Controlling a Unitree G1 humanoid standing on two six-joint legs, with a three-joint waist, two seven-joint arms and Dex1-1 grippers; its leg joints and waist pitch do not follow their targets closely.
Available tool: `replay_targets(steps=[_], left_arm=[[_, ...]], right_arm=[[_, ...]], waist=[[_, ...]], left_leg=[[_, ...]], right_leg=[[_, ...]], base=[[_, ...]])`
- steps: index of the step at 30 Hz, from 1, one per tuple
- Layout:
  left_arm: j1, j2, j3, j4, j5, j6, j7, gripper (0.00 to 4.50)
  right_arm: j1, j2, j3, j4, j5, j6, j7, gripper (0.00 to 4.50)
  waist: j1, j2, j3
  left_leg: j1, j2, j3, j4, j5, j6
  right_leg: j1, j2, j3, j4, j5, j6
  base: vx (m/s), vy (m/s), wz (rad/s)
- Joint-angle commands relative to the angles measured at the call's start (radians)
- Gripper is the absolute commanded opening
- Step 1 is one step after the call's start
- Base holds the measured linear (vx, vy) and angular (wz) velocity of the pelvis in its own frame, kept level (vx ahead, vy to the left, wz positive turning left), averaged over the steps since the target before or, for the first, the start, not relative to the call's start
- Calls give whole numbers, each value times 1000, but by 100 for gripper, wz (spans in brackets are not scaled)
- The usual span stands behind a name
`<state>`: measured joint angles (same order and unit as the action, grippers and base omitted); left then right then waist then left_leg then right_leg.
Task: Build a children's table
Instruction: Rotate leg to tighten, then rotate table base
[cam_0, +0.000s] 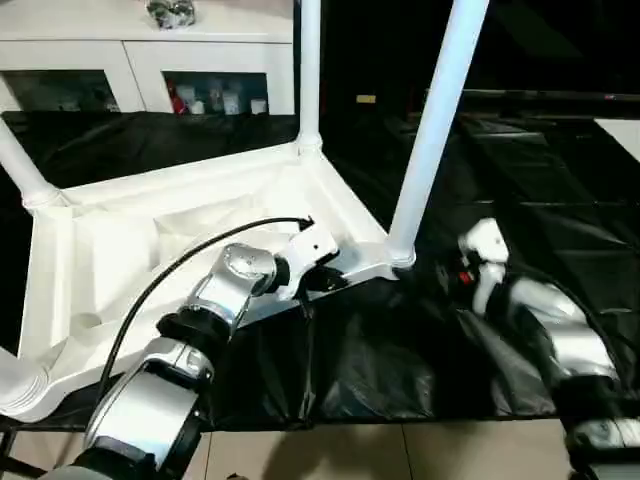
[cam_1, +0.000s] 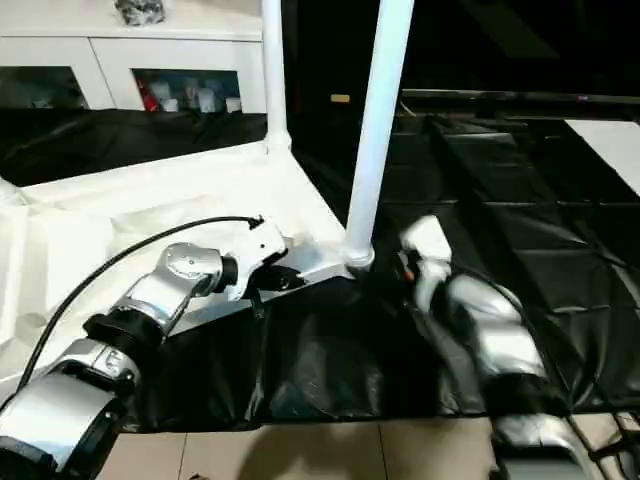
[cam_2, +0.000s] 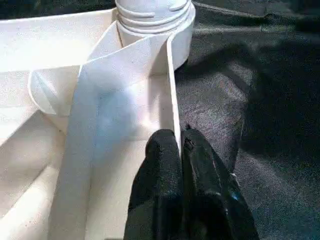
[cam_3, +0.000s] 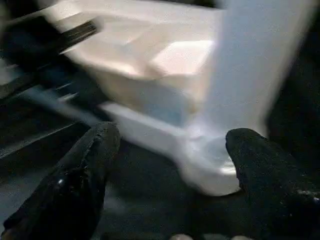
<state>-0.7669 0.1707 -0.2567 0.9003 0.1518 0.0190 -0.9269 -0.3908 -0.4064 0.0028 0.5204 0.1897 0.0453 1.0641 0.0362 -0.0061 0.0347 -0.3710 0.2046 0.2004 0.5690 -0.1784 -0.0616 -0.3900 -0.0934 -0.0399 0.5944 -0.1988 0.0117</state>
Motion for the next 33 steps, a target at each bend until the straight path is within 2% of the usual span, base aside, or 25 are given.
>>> replay_targets(steps=[1,5,6,7,8,10,11,13,14,15,16,17,18,19,20,21,22,23,24,26,27,29,30,31,33], left_arm=[[20,8,8,10,-19,-76,-6,28],[23,6,76,-59,-110,-17,-59,59],[41,30,97,-141,-144,27,-87,65],[51,42,107,-178,-157,56,-95,73],[62,55,114,-215,-172,88,-111,84],[94,92,128,-310,-208,179,-157,100],[116,118,131,-366,-226,232,-188,100],[181,197,120,-489,-251,331,-272,130],[232,261,111,-557,-252,374,-311,136],[267,301,106,-596,-252,397,-329,136],[267,301,106,-596,-252,397,-329,141],[318,353,105,-657,-264,434,-355,163],[359,393,105,-707,-277,465,-374,163],[384,417,110,-738,-286,489,-382,177],[406,437,113,-760,-286,498,-387,177],[406,437,113,-760,-286,498,-387,180],[419,451,113,-782,-287,514,-386,197],[442,474,114,-818,-288,539,-384,197],[451,483,113,-833,-288,552,-381,220],[459,485,109,-823,-242,537,-344,225],[461,477,110,-807,-203,522,-295,228],[466,479,110,-820,-194,530,-276,249],[466,479,110,-820,-194,530,-276,261],[474,476,116,-850,-175,531,-218,267],[475,476,117,-853,-171,526,-207,271]], right_arm=[[10,-48,12,-72,23,41,78,387],[30,-61,30,-137,49,83,101,389],[30,-39,43,-156,50,93,82,389],[26,-25,46,-157,47,92,67,389],[21,-11,46,-153,45,91,52,389],[6,20,46,-141,48,95,28,389],[-3,39,48,-132,48,95,17,389],[-26,79,60,-105,39,94,-2,389],[-50,112,70,-75,26,83,-23,389],[-63,134,76,-64,24,85,-35,389],[-63,134,76,-64,24,85,-35,389],[-87,166,78,-39,22,86,-63,389],[-110,192,77,-13,18,83,-95,389],[-129,215,76,11,17,81,-115,389],[-146,235,76,33,14,76,-135,389],[-146,235,76,33,14,76,-135,389],[-159,251,76,51,10,68,-156,389],[-181,279,76,82,4,54,-191,389],[-190,293,75,96,3,47,-205,389],[-232,338,56,167,-18,16,-321,389],[-280,377,26,256,-42,-26,-478,389],[-314,392,6,316,-59,-55,-586,389],[-314,392,6,316,-59,-55,-586,389],[-371,393,-45,411,-54,-73,-750,389],[-377,392,-53,421,-50,-76,-767,389]], waist=[[2,-28,-42],[5,-24,-47],[7,-20,-56],[2,-22,-60],[-2,-21,-60],[-4,-25,-62],[-5,-22,-62],[-7,-19,-63],[-12,-11,-61],[-18,-11,-59],[-14,-21,-56],[-9,-9,-55],[-9,-18,-54],[-10,-11,-48],[-10,-13,-48],[-9,-10,-47],[-1,-8,-46],[2,-11,-47],[1,-10,-44],[-3,-12,-43],[-6,-11,-44],[-9,-12,-43],[-5,-12,-45],[-5,-12,-44],[-3,-9,-45]], left_leg=[[8,27,-15,-63,-279,80],[6,28,-14,-61,-244,78],[5,32,-14,-57,-194,80],[-3,33,-13,-53,-123,96],[-5,31,-13,-50,-83,114],[-5,30,-11,-45,-46,136],[-1,30,-9,-42,-35,145],[3,30,-8,-41,-23,151],[10,32,-5,-41,-26,148],[5,31,-6,-43,-22,146],[10,31,-3,-44,-43,139],[16,34,-3,-47,-58,123],[19,35,-1,-48,-63,115],[19,33,-3,-58,-105,76],[22,34,-2,-57,-111,64],[23,34,-3,-57,-113,55],[34,32,3,-57,-123,44],[34,33,4,-57,-120,36],[25,30,0,-63,-132,12],[26,28,0,-63,-139,-1],[25,27,0,-63,-146,-18],[24,24,-1,-63,-165,-47],[27,23,0,-61,-181,-47],[25,23,-1,-61,-177,-47],[26,21,-1,-59,-190,-53]], right_leg=[[26,-44,26,-97,-386,-159],[27,-46,27,-89,-332,-180],[30,-44,27,-75,-222,-212],[33,-41,24,-57,-84,-248],[33,-36,20,-48,2,-273],[36,-38,21,-34,87,-306],[34,-38,23,-30,112,-319],[34,-37,24,-28,127,-327],[28,-33,24,-29,118,-329],[31,-32,24,-27,114,-328],[28,-31,24,-31,73,-318],[25,-33,26,-34,48,-311],[22,-32,26,-35,40,-310],[19,-29,26,-37,-21,-299],[18,-29,27,-37,-25,-296],[19,-29,28,-36,-24,-293],[11,-25,29,-39,-16,-286],[13,-27,30,-36,-6,-287],[19,-29,28,-35,-33,-268],[18,-29,31,-36,-43,-261],[18,-31,33,-37,-52,-255],[18,-33,36,-38,-84,-242],[19,-31,36,-39,-90,-233],[19,-31,37,-38,-83,-229],[18,-27,36,-37,-88,-216]], base=[[0,0,0],[0,0,0],[0,0,0],[0,0,0],[0,0,0],[0,0,0],[0,0,0],[0,0,0],[0,0,0],[0,0,0],[0,0,0],[0,0,0],[0,0,0],[0,0,0],[0,0,0],[0,0,0],[0,0,0],[0,0,0],[0,0,0],[0,0,0],[0,0,0],[0,0,0],[0,0,0],[0,0,0],[0,0,0]])
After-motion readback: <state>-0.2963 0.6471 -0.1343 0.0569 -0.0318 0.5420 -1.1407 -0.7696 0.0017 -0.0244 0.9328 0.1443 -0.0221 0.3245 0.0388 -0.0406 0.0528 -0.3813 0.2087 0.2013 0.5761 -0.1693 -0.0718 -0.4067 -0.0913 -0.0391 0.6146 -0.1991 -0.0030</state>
